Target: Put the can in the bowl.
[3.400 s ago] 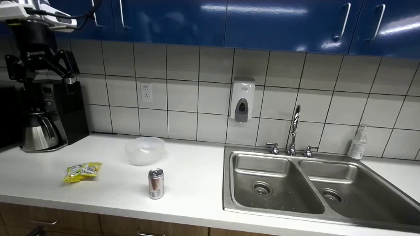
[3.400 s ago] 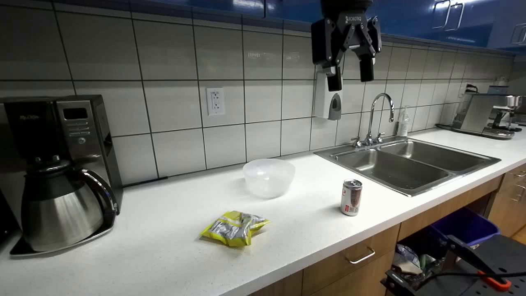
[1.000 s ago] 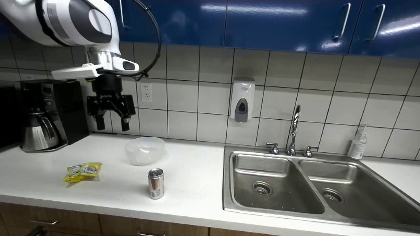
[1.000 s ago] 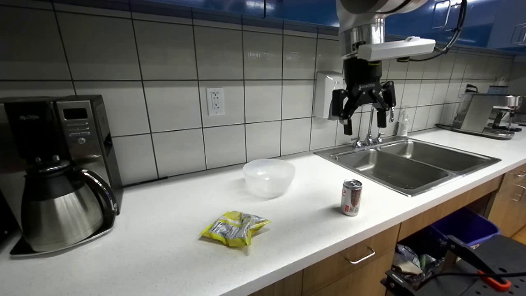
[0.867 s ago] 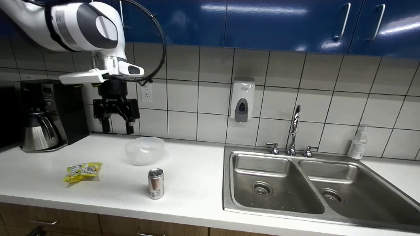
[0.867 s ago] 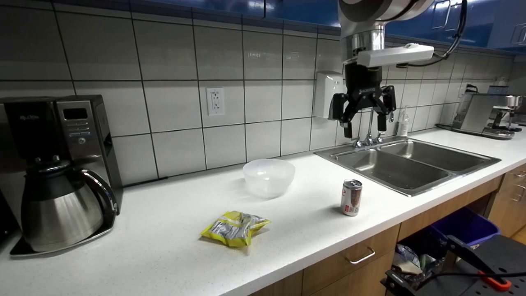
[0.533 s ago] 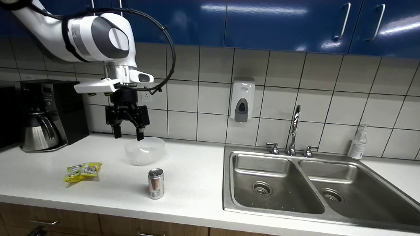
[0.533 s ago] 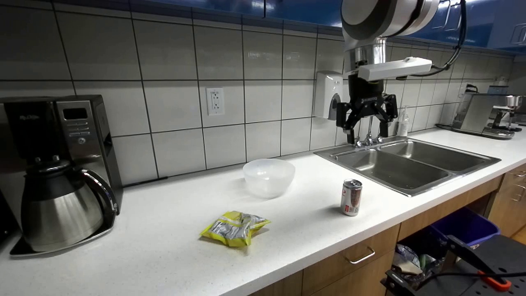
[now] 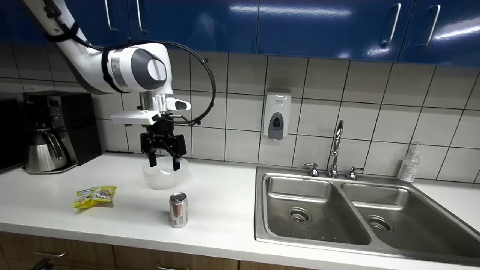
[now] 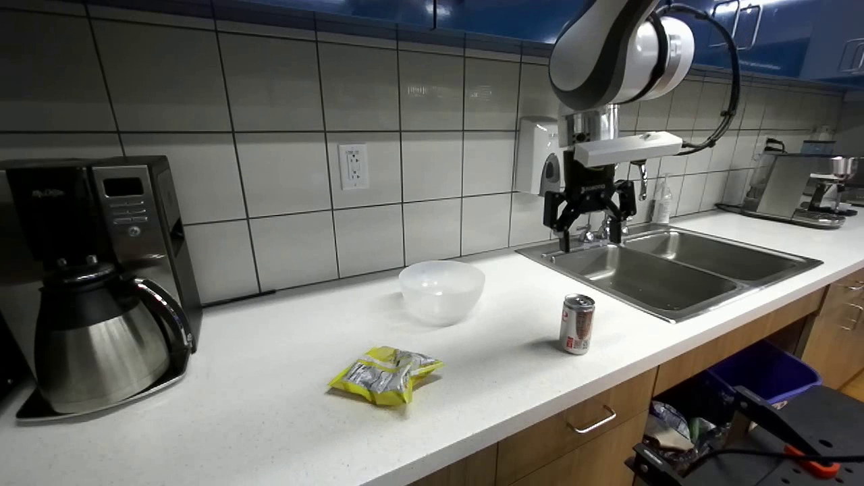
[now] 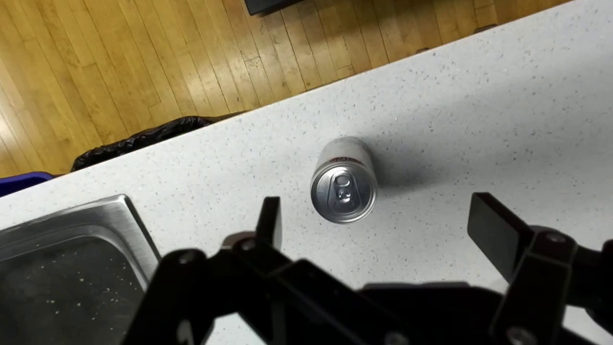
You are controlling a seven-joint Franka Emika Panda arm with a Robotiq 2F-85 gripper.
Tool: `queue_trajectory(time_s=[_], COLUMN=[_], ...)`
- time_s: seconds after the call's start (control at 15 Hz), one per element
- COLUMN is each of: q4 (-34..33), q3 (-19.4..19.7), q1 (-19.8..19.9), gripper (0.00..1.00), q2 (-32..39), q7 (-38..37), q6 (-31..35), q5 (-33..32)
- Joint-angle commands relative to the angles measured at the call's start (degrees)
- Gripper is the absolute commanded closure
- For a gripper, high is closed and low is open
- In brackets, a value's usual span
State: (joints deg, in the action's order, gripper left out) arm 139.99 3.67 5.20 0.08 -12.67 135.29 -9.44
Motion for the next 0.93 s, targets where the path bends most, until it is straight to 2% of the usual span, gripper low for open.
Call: queue_trajectory(time_s=[0.0, 0.53, 0.87], q4=[-5.5, -12.9, -13.4], q3=[1.0, 3.4, 3.5], q1=[0.0, -1.1, -2.2], gripper=[0.0, 0.0, 0.0], q2=[7.5, 19.4, 22.3], q7=[-0.8, -0.9, -1.3], q6=[2.3, 6.3, 8.0], q5=[-1.3, -0.1, 1.4])
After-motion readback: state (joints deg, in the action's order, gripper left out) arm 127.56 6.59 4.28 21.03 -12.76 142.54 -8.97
